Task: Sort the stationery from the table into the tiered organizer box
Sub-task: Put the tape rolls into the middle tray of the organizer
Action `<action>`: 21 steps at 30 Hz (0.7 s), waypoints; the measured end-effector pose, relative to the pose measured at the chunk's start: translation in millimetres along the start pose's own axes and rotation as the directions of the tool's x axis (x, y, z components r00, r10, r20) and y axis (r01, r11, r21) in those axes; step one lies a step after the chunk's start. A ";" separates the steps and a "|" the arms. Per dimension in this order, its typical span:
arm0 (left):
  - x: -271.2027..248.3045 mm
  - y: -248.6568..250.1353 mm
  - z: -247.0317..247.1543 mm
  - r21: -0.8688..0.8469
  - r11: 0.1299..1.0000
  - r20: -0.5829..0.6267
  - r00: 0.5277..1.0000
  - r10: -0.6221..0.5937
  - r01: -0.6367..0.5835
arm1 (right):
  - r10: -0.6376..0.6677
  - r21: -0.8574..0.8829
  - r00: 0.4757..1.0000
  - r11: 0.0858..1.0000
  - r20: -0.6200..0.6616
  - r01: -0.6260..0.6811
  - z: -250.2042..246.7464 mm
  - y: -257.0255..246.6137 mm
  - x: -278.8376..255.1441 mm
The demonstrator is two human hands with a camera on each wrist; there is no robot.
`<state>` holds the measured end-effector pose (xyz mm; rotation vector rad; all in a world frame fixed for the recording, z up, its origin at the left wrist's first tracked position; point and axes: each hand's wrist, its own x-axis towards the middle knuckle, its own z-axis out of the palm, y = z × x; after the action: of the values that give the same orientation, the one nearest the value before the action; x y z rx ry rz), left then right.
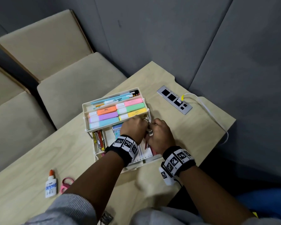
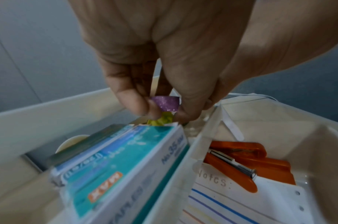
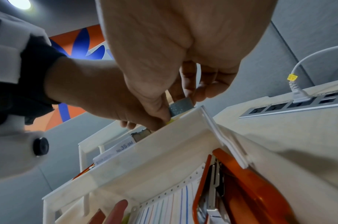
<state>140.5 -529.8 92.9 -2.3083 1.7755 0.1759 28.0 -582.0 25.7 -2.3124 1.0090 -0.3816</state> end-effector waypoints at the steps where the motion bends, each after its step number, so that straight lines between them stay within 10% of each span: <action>1: -0.1 -0.3 -2.6 0.015 1.000 -0.001 1.000 -0.004 0.004 | -0.003 -0.006 1.000 1.000 0.001 0.003 -0.3 -0.2 -0.1; 12: -22.2 -13.5 15.9 -0.294 0.945 -0.030 0.987 -0.156 0.140 | -0.076 -0.065 0.997 0.995 0.005 0.076 6.9 1.3 -4.7; 21: -35.9 -6.1 30.6 -0.206 0.969 -0.012 0.990 -0.139 0.134 | -0.097 -0.136 0.995 0.986 0.028 0.100 5.7 4.8 -17.6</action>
<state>138.2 -487.1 72.2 -2.5777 1.6724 0.3209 16.1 -569.4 17.7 -2.4914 0.9395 -0.3357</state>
